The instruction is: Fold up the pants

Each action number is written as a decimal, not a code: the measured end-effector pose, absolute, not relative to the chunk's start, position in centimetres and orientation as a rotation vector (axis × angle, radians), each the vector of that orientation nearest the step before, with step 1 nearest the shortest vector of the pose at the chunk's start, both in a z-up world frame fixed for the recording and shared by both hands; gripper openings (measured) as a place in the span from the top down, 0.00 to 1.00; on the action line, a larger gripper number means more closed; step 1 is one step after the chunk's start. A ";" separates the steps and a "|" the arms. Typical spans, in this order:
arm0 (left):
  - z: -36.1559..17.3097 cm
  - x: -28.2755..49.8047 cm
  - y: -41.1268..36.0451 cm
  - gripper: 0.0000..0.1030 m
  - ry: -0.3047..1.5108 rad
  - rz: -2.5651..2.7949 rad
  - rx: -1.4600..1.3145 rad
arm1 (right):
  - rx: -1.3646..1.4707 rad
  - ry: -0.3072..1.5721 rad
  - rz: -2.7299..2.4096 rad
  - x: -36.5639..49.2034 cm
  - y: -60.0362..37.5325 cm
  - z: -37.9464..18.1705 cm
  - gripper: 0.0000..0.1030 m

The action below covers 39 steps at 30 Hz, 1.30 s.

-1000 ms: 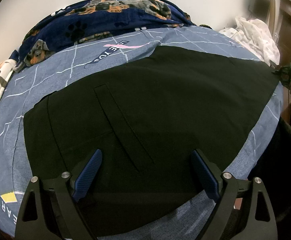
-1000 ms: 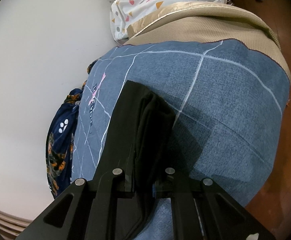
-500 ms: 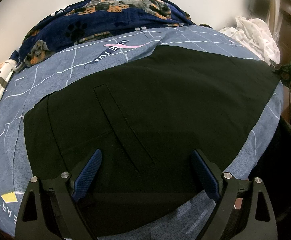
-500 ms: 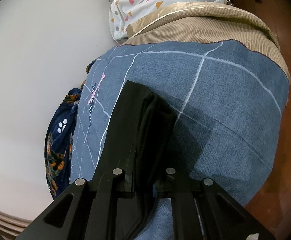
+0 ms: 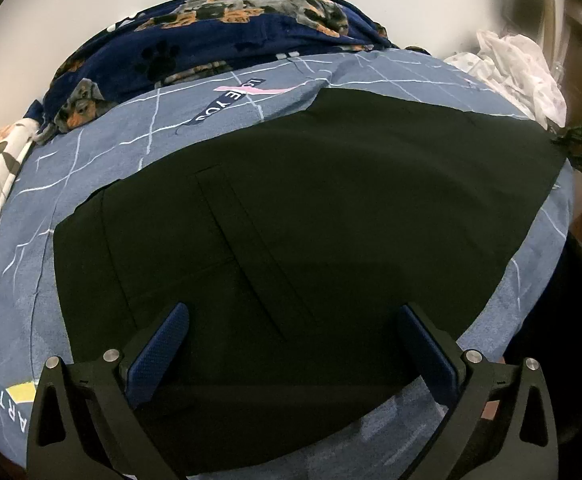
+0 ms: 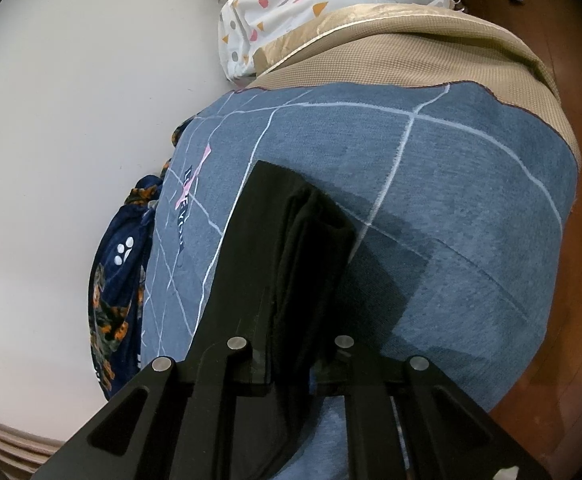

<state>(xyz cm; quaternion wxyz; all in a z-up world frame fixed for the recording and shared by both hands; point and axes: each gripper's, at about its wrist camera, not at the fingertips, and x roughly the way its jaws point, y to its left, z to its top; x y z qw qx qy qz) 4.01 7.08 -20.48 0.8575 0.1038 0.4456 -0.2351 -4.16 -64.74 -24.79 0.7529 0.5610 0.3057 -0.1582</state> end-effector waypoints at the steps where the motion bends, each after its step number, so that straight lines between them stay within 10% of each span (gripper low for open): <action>1: -20.5 4.0 7.2 0.00 0.935 -0.493 0.219 | 1.227 0.667 -0.344 -4.2 -64.7 -24.8 0.89; 39: -12.8 2.6 3.9 0.00 0.850 -0.413 0.187 | 1.088 0.745 0.007 0.3 -52.5 -18.1 0.89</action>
